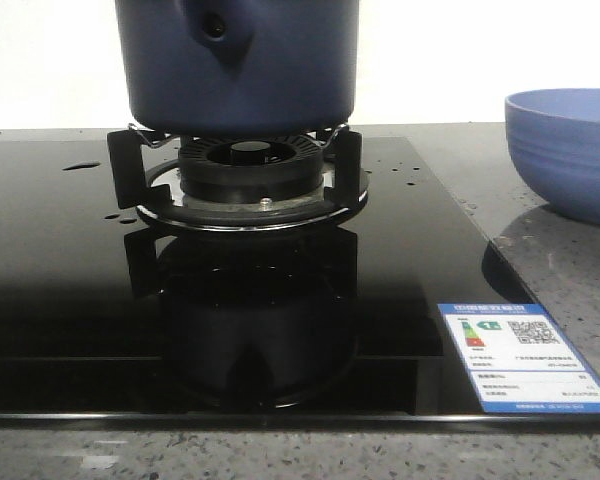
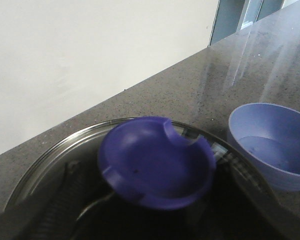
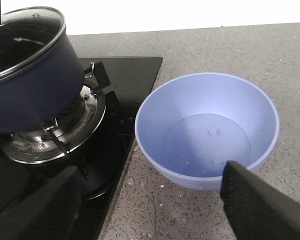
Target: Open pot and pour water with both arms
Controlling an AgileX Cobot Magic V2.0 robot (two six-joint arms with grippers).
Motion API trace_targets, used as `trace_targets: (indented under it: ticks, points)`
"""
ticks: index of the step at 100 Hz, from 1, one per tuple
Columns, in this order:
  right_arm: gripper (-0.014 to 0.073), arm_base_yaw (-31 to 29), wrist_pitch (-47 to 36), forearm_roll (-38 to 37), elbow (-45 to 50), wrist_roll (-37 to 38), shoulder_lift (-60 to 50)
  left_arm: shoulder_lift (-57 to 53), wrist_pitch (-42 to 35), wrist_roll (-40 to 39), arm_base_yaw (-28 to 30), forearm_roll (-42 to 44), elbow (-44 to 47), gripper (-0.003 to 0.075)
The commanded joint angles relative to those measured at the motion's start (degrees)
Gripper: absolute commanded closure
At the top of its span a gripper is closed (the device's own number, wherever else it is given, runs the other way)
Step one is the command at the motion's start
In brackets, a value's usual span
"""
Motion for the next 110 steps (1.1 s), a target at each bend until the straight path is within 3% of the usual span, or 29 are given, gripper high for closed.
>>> trace_targets:
  ticks: [1,27,54,110]
  points:
    - [0.0067,0.09,-3.67,1.19,-2.03,-0.62,0.68,-0.31,0.07,0.24,-1.17,-3.27,-3.25,0.0232]
    - [0.0067,0.09,-3.67,1.19,-2.03,-0.62,0.68,1.57,0.22,0.24,-1.7,-3.27,-4.86,0.0251]
    - [0.0067,0.09,-3.67,1.19,-2.03,-0.62,0.68,1.57,0.22,0.24,-1.7,-3.27,-4.86,0.0351]
    - [0.0067,0.09,-0.27,-1.32,-2.82,-0.62,4.18,0.22,0.3,0.24,-1.31,-4.52,-8.22,0.0353]
